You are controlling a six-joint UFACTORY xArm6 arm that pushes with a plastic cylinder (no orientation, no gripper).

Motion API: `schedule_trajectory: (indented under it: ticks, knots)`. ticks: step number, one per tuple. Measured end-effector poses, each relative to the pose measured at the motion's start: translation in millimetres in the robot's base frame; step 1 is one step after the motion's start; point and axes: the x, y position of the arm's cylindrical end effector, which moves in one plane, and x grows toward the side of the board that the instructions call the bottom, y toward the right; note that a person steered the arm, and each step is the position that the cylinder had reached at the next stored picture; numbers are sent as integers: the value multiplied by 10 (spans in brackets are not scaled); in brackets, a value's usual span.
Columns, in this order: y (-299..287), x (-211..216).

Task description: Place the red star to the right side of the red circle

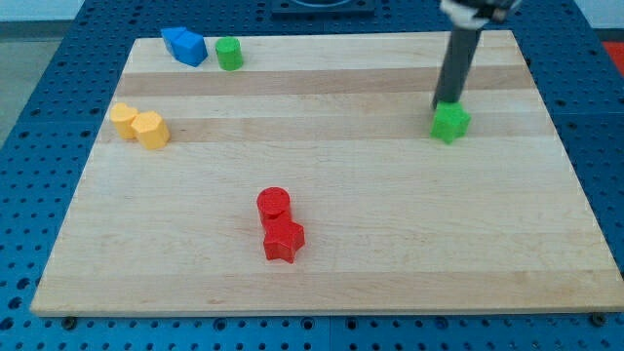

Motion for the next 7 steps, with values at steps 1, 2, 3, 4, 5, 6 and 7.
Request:
schedule_trajectory:
  ticks: [1,2,3,4,5,6,7]
  knots:
    - [246,-65]
    - [-688,140]
    - [-2118,432]
    - [-2984,1376]
    - [-2887,2183]
    - [-2222,2283]
    - [-1784,1948]
